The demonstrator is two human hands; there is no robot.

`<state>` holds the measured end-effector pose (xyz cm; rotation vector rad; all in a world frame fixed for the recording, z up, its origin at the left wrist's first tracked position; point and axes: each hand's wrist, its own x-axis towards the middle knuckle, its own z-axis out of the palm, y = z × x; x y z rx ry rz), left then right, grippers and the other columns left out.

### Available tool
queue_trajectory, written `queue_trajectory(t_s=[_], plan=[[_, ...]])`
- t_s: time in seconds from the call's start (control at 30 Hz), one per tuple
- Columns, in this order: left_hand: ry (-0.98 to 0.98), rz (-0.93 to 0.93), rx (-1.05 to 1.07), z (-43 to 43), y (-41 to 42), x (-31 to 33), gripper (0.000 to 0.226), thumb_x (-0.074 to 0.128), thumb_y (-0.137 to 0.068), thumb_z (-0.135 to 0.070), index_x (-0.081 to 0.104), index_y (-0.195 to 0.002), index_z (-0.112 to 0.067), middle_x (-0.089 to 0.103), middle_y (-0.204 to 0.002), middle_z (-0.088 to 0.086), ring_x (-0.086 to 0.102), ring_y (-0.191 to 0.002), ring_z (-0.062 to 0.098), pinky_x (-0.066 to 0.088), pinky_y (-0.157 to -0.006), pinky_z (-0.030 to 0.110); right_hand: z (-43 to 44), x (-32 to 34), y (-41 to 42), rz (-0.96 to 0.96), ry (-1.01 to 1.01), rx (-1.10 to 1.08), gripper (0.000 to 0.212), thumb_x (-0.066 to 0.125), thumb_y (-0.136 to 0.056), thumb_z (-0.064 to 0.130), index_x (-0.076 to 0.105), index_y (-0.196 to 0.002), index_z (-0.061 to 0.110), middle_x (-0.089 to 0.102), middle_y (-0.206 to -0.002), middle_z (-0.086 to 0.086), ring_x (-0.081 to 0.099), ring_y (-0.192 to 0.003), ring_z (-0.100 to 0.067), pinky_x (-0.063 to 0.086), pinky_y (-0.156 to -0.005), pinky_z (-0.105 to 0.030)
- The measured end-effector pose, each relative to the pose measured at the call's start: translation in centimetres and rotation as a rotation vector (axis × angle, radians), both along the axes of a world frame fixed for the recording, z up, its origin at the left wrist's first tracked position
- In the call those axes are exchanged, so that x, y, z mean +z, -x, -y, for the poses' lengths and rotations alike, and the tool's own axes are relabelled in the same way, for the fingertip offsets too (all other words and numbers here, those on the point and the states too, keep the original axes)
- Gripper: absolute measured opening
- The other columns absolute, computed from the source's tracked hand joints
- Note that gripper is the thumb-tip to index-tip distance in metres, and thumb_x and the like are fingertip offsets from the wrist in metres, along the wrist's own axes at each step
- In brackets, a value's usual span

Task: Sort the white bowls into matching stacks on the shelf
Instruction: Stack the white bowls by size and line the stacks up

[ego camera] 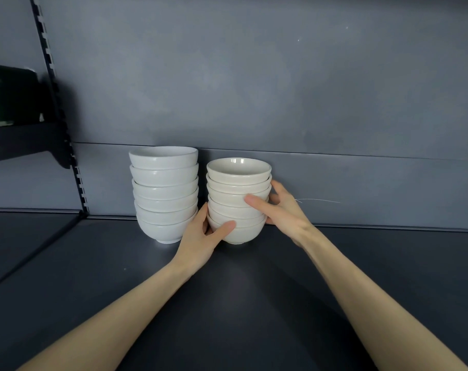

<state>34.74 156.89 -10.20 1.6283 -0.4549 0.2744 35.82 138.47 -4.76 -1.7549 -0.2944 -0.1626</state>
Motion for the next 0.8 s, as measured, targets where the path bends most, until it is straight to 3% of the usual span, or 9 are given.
queue_trajectory(t_s=[0.1, 0.23, 0.33, 0.47, 0.57, 0.7, 0.8], plan=[[-0.024, 0.012, 0.012, 0.0, 0.0, -0.1, 0.059, 0.067, -0.086, -0.021, 0.041, -0.139, -0.023, 0.055, -0.133, -0.014, 0.052, -0.120, -0.005, 0.044, -0.096, 0.011, 0.1, 0.3, 0.2, -0.021, 0.019, 0.000, 0.098, 0.081, -0.057, 0.055, 0.037, -0.141, 0.029, 0.057, -0.130, 0.007, 0.055, -0.120, -0.014, 0.049, -0.100, -0.042], [-0.080, 0.047, 0.076, -0.1, 0.0, -0.3, 0.070, 0.071, -0.083, -0.038, 0.036, -0.143, -0.025, 0.050, -0.138, -0.018, 0.045, -0.128, -0.002, 0.039, -0.110, 0.031, 0.4, 0.6, 0.4, -0.031, 0.021, 0.030, 0.084, 0.077, -0.075, 0.035, 0.031, -0.144, 0.027, 0.051, -0.133, 0.008, 0.052, -0.122, -0.013, 0.053, -0.090, -0.035], [-0.107, 0.063, 0.119, -0.1, 0.0, -0.3, 0.084, 0.066, -0.078, -0.055, 0.031, -0.147, -0.024, 0.045, -0.144, -0.017, 0.039, -0.134, 0.002, 0.034, -0.114, 0.039, 0.7, 1.5, 0.5, -0.020, 0.038, 0.066, 0.087, 0.076, -0.078, 0.024, 0.024, -0.147, 0.027, 0.048, -0.133, 0.011, 0.051, -0.119, -0.010, 0.052, -0.085, -0.025], [-0.091, 0.069, 0.146, 0.3, 0.0, -0.2, 0.087, 0.061, -0.079, -0.059, 0.025, -0.150, -0.024, 0.038, -0.149, -0.016, 0.033, -0.138, 0.002, 0.030, -0.116, 0.042, 0.7, 2.5, -0.3, 0.007, 0.098, 0.073, 0.089, 0.081, -0.073, 0.021, 0.028, -0.145, 0.025, 0.052, -0.134, 0.008, 0.054, -0.120, -0.010, 0.048, -0.092, -0.025], [-0.088, 0.087, 0.136, 0.3, 0.2, 0.0, 0.082, 0.060, -0.082, -0.054, 0.025, -0.150, -0.025, 0.038, -0.148, -0.019, 0.033, -0.138, 0.000, 0.030, -0.116, 0.041, 0.3, 2.7, -0.9, 0.020, 0.168, 0.053, 0.091, 0.088, -0.062, 0.030, 0.039, -0.137, 0.021, 0.059, -0.126, 0.009, 0.057, -0.115, -0.009, 0.049, -0.097, -0.031], [-0.081, 0.101, 0.139, 0.4, 0.3, 0.0, 0.081, 0.059, -0.082, -0.052, 0.024, -0.150, -0.027, 0.036, -0.149, -0.021, 0.032, -0.138, -0.002, 0.029, -0.117, 0.040, 0.3, 2.6, -1.0, 0.047, 0.172, 0.003, 0.079, 0.088, -0.063, 0.028, 0.047, -0.130, 0.021, 0.062, -0.120, 0.010, 0.059, -0.110, -0.007, 0.050, -0.093, -0.029], [-0.070, 0.107, 0.134, 0.4, 0.4, 0.2, 0.079, 0.062, -0.085, -0.047, 0.022, -0.151, -0.029, 0.034, -0.149, -0.024, 0.030, -0.138, -0.005, 0.029, -0.117, 0.037, 0.2, 2.1, -0.6, 0.059, 0.133, -0.010, 0.064, 0.085, -0.067, 0.024, 0.050, -0.121, 0.024, 0.063, -0.113, 0.014, 0.060, -0.103, -0.001, 0.050, -0.082, -0.018]])
